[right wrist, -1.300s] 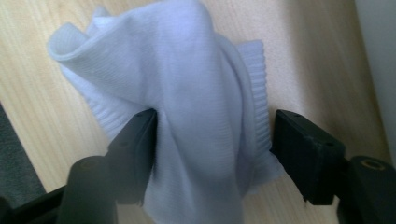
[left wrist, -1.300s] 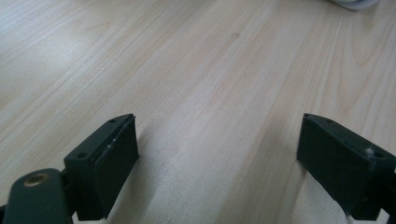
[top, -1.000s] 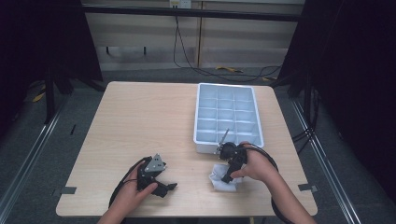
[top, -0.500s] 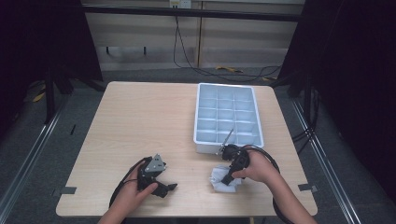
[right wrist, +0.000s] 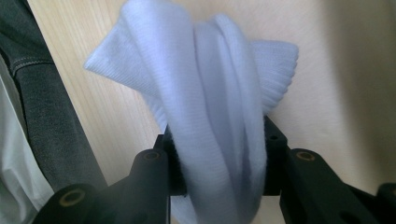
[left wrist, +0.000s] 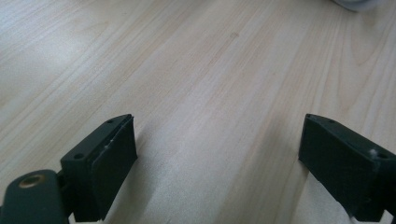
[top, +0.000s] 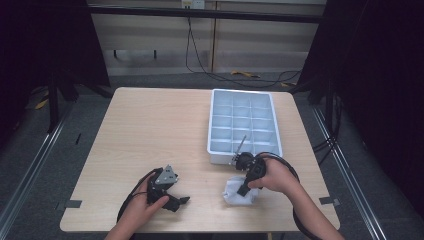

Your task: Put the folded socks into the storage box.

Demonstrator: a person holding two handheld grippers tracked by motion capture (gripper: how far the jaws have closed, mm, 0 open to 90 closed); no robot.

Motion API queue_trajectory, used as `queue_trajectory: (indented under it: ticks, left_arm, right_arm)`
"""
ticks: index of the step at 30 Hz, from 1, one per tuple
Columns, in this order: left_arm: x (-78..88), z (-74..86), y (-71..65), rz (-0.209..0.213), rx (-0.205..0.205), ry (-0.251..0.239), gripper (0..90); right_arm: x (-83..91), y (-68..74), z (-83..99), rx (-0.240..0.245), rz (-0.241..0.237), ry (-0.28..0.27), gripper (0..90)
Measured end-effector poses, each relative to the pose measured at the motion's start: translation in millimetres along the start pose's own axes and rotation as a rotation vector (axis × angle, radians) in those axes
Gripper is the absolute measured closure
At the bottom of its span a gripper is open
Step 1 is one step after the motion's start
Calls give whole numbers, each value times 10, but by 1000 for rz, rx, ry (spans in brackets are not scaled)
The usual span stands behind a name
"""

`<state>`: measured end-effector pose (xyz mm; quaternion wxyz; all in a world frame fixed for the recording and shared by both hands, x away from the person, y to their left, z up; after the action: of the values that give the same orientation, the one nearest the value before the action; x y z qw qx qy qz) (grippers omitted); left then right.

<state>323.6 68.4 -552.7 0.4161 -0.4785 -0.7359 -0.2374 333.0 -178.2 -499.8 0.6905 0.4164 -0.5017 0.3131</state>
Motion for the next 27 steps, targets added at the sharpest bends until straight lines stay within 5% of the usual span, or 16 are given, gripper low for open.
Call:
queue_trajectory:
  ticks: [13, 27]
  left_arm:
    - [3, 2, 2, -2, -5, 2, 111]
    - [1, -1, -4, 2, 0, -3, 111]
  right_arm:
    - [932, 19, -221, 24, 167, -38, 638]
    - [1292, -190, -462, 17, 298, -15, 633]
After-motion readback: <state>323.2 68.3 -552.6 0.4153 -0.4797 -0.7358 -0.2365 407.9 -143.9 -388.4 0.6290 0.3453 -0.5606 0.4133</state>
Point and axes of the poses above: each handheld gripper's, and its own axes: x roughly backward along the jaws, z roughly out of its underside, y roughly to its left, the point moved 6 cm from there along -x, roughly forward along the jaws, and after that the axes turned 15 degrees about y, right-handed, at the moved point
